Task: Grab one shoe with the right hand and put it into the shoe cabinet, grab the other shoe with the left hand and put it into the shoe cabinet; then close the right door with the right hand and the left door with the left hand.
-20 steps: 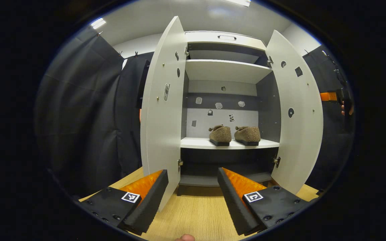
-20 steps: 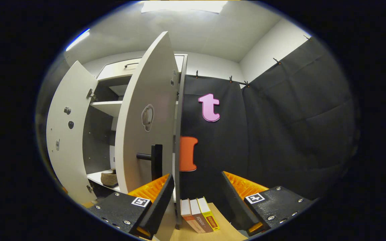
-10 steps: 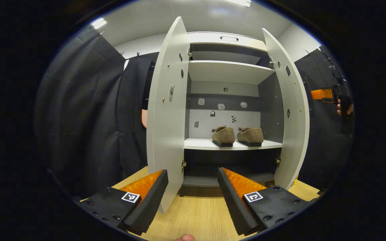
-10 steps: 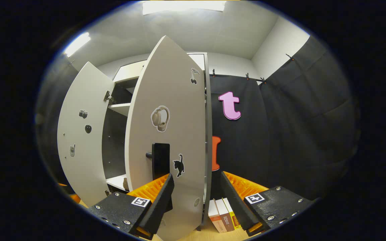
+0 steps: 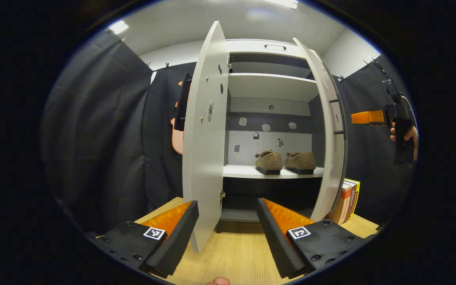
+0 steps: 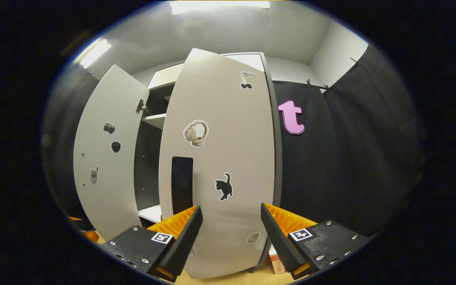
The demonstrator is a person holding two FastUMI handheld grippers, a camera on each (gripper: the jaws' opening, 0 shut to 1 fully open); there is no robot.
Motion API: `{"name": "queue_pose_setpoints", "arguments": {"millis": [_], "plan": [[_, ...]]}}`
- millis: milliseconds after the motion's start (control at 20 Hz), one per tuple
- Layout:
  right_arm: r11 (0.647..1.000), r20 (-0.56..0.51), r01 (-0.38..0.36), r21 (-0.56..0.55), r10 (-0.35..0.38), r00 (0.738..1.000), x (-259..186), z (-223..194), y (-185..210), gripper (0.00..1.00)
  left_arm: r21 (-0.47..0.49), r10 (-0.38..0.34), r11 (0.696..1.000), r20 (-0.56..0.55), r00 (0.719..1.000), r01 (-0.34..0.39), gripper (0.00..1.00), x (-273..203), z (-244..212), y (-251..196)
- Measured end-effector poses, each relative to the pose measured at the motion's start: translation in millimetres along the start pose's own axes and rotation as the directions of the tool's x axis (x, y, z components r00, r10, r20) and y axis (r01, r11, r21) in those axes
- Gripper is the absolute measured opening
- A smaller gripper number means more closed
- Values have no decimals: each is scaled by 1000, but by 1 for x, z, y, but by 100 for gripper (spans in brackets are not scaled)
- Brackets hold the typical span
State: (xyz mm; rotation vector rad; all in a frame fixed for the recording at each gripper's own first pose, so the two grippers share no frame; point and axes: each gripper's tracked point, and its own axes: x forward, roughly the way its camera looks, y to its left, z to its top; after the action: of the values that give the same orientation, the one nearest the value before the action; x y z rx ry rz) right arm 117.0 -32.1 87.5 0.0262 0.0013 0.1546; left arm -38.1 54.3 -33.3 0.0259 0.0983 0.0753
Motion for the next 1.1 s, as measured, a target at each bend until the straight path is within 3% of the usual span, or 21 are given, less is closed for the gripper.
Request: {"name": "queue_pose_setpoints", "arguments": {"millis": [400, 450, 750, 1100], "plan": [[999, -34, -37, 12, 38, 999, 35, -15, 28, 92, -6, 5, 1000, -10, 1000, -5, 94, 2, -2, 6], [999, -29, -34, 14, 34, 999, 40, -14, 30, 92, -1, 4, 1000, -4, 1000, -4, 99, 2, 0, 5], [1000, -42, -15, 13, 15, 999, 61, -17, 43, 92, -12, -5, 1000, -11, 1000, 5, 94, 6, -3, 2], [1000, -61, 21, -10, -22, 998, 97, -23, 60, 91, -12, -26, 1000, -7, 1000, 26, 99, 10, -3, -2]]}}
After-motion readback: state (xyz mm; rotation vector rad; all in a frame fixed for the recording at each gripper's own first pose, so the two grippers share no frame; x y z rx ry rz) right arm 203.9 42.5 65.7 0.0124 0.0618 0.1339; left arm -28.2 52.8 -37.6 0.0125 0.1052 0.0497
